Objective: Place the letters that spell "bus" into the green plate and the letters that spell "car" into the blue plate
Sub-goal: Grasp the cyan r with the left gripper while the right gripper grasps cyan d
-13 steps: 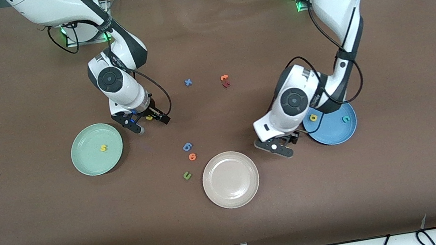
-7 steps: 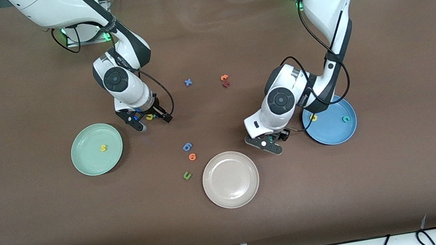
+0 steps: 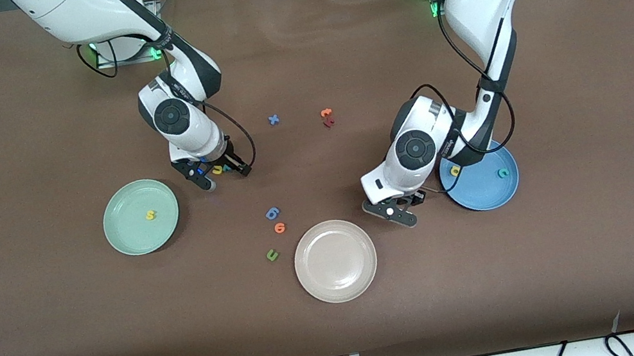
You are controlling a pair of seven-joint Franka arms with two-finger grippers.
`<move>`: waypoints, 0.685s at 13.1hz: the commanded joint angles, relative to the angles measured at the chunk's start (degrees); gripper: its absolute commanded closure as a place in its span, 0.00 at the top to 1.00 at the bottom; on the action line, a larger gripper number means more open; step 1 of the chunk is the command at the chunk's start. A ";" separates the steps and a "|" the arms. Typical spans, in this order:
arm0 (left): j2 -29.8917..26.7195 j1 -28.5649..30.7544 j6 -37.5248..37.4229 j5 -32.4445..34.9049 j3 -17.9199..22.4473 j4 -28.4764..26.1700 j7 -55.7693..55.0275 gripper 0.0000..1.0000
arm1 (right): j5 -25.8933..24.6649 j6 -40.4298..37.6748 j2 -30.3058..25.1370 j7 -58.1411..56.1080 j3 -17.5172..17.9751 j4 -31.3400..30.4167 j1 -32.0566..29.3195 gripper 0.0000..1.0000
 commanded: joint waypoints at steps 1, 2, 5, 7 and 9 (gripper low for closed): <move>1.04 -0.40 -0.05 -0.41 -0.02 0.96 0.51 0.46 | -0.84 1.06 0.53 -1.40 0.29 -0.39 -0.23 0.45; 1.04 -0.40 -0.05 -0.41 -0.02 0.96 0.51 0.46 | -0.84 1.06 0.53 -1.41 0.29 -0.39 -0.23 0.45; 1.73 -0.49 0.04 -0.85 -0.02 1.31 0.08 0.46 | -0.92 1.06 0.53 -2.02 0.21 -0.48 -0.23 0.51; 1.83 -0.67 0.04 -0.68 -0.02 1.84 0.07 0.46 | -0.92 0.97 0.53 -1.93 0.03 -0.48 -0.23 0.68; 1.83 -0.58 0.04 -0.59 -0.02 1.84 0.34 0.41 | -0.92 0.97 0.53 -2.20 -0.06 -0.48 -0.23 0.69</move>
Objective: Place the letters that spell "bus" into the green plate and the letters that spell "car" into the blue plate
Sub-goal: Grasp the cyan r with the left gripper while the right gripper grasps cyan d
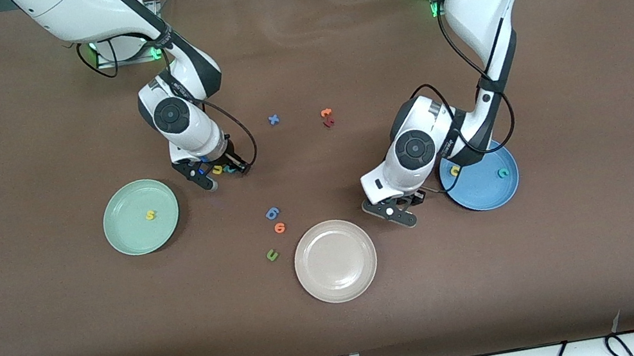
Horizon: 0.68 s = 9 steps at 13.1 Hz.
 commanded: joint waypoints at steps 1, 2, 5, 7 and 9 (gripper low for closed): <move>1.80 -0.53 0.04 -0.59 -0.02 1.78 0.37 0.34 | -0.98 0.91 0.39 -0.90 -0.14 -0.47 -0.20 0.69; 1.80 -0.44 0.04 -0.50 -0.02 1.78 0.37 0.23 | -0.98 0.91 0.39 -1.43 -0.40 -0.47 -0.29 0.69; 0.93 -0.09 -0.13 -0.32 -0.02 1.87 0.37 0.20 | -0.98 0.82 0.39 -2.31 -1.11 -0.47 -0.29 0.69; -0.73 1.40 -1.79 -0.32 -0.11 1.69 0.37 0.21 | -0.98 0.82 0.39 -3.62 -1.98 -0.47 -0.29 0.69; -4.16 3.07 -8.63 -0.32 -0.28 1.87 0.46 0.21 | -0.98 0.82 0.39 -3.89 -1.99 -0.47 -0.29 0.64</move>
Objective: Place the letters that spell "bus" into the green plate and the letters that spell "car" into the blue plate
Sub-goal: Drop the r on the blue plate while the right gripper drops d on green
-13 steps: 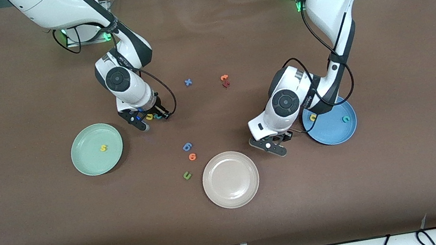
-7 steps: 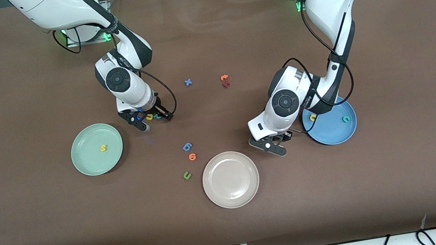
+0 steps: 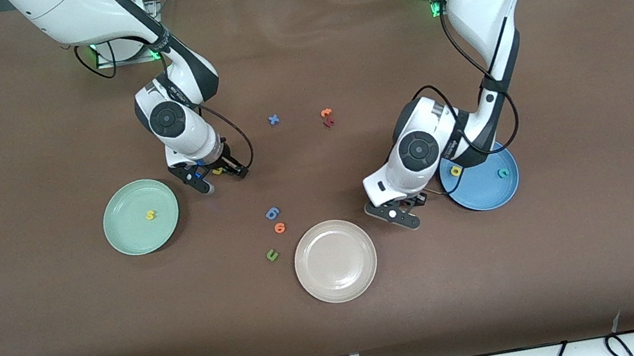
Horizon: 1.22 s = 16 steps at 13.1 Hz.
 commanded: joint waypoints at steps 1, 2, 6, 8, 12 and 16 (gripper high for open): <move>-5.31 2.67 -8.74 -0.31 -0.35 0.05 0.55 0.21 | -0.96 0.81 0.33 -1.44 -0.67 -0.47 -0.15 0.56; -6.64 3.81 -12.08 -0.31 -0.35 0.05 0.90 0.21 | -0.96 0.90 0.33 -2.31 -0.67 -0.47 -0.15 0.46; -9.02 10.22 -21.94 -0.22 -0.09 -0.74 7.57 0.23 | -1.14 0.99 0.33 -2.94 -0.58 -0.47 -0.15 0.05; -8.32 14.53 -21.69 -0.22 -0.09 -1.45 13.88 0.36 | -1.05 0.46 -0.63 -4.16 -0.67 0.05 -0.24 0.00; -7.00 17.44 -21.34 -1.10 -0.09 -0.48 20.32 1.00 | -0.18 -22.14 -3.36 -12.48 -4.25 10.83 -0.94 0.00; -11.02 16.92 -23.52 -1.28 -0.70 -0.04 19.45 1.00 | 3.16 -36.79 -3.89 -35.22 -15.14 18.16 -1.12 0.00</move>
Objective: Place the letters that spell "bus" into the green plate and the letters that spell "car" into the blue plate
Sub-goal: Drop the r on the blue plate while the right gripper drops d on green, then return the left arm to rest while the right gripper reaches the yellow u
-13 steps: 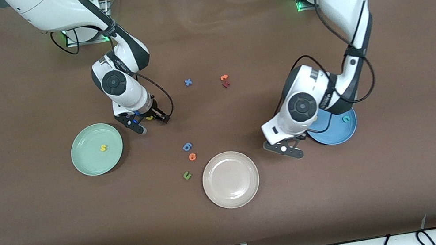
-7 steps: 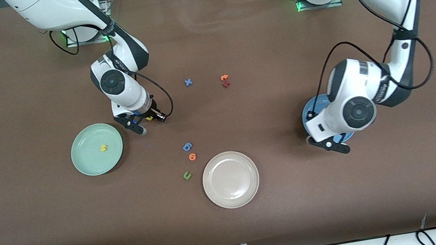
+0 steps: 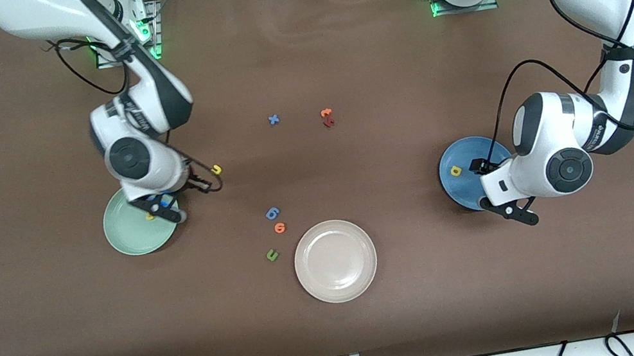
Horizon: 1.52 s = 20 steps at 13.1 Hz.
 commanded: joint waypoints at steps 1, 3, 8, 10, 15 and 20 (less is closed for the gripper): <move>-5.46 -0.73 -3.96 -1.27 -0.24 0.04 -0.24 1.00 | 2.32 -3.83 0.32 -16.41 -7.50 1.63 -0.18 0.00; -10.98 -0.47 -9.05 -1.35 -1.64 0.05 -4.27 1.00 | 3.37 -3.40 1.02 -25.75 -11.47 1.20 -0.35 0.00; -23.73 -0.47 -19.33 -3.99 -3.84 0.13 -18.61 1.00 | 3.38 3.36 6.47 -30.98 -12.90 0.93 -1.05 0.02; -30.39 -0.55 -22.08 -3.47 -2.53 -0.04 -18.80 1.00 | 3.38 3.38 6.65 -30.89 -12.90 1.02 -1.14 0.78; -40.09 -0.12 -21.21 -7.59 5.29 -4.07 -18.62 1.00 | 4.60 -0.40 3.14 -26.86 -10.97 0.93 -1.14 1.00; -40.37 -0.20 -25.07 -7.59 4.51 -5.58 -18.00 1.00 | 4.70 1.00 0.51 -14.11 0.71 0.49 -0.97 0.99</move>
